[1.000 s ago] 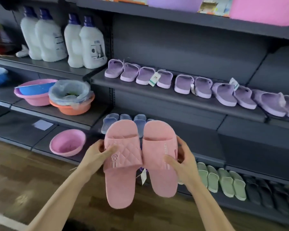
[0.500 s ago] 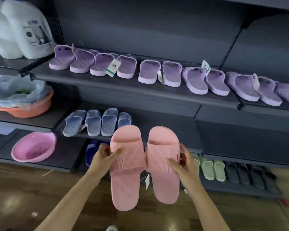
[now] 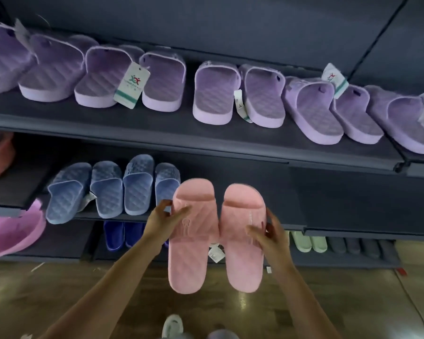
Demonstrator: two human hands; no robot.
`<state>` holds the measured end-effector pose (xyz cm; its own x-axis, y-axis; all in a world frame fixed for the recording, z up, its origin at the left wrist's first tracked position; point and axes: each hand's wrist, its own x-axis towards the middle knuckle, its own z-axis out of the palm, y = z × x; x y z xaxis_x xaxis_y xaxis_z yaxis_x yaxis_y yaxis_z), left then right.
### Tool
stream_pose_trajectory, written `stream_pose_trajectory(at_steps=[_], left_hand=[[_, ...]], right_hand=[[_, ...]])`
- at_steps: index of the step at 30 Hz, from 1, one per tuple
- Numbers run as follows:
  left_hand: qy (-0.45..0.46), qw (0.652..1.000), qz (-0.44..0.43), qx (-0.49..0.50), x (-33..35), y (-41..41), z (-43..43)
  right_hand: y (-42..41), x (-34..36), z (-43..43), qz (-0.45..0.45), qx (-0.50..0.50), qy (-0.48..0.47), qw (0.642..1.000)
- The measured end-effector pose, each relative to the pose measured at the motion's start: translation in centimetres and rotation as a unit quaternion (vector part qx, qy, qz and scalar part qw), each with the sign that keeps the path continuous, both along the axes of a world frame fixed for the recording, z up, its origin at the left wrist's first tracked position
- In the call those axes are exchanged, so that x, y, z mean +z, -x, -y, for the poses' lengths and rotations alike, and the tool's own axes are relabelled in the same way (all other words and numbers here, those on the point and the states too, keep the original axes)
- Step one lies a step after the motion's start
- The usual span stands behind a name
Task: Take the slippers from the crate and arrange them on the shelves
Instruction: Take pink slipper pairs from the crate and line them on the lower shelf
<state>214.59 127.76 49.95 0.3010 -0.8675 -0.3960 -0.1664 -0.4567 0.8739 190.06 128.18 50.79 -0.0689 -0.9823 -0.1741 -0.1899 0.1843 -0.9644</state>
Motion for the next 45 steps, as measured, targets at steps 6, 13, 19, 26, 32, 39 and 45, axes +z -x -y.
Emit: stream_pose_trajectory(at_steps=[6,13,19,26,32,39,45], left_hand=[[-0.046,0.998,0.046,-0.015,-3.6,0.5,6.0],[-0.080,0.995,0.061,-0.023,-8.7,0.9,13.0],[-0.044,0.998,0.040,-0.004,-10.9,1.8,18.8],[-0.051,0.995,0.081,0.010,-12.4,1.7,21.7],[-0.008,0.993,0.114,-0.040,-11.2,1.7,19.9],[0.013,0.975,0.179,-0.134,-6.8,0.4,14.3],[0.042,0.961,0.223,-0.159,-2.0,-1.0,7.6]], right_hand=[[-0.3,-4.8,5.4,0.027,-0.060,-0.047,0.997],[-0.8,-11.0,12.8,0.000,-0.064,-0.075,0.995],[-0.9,-14.0,19.1,-0.047,-0.052,-0.069,0.995],[-3.2,-15.4,23.7,-0.034,-0.081,-0.076,0.993],[-3.4,-14.3,22.4,-0.165,0.032,-0.059,0.984],[-2.3,-10.2,16.4,-0.307,0.114,-0.051,0.944],[-1.6,-4.7,9.2,-0.346,0.145,-0.020,0.927]])
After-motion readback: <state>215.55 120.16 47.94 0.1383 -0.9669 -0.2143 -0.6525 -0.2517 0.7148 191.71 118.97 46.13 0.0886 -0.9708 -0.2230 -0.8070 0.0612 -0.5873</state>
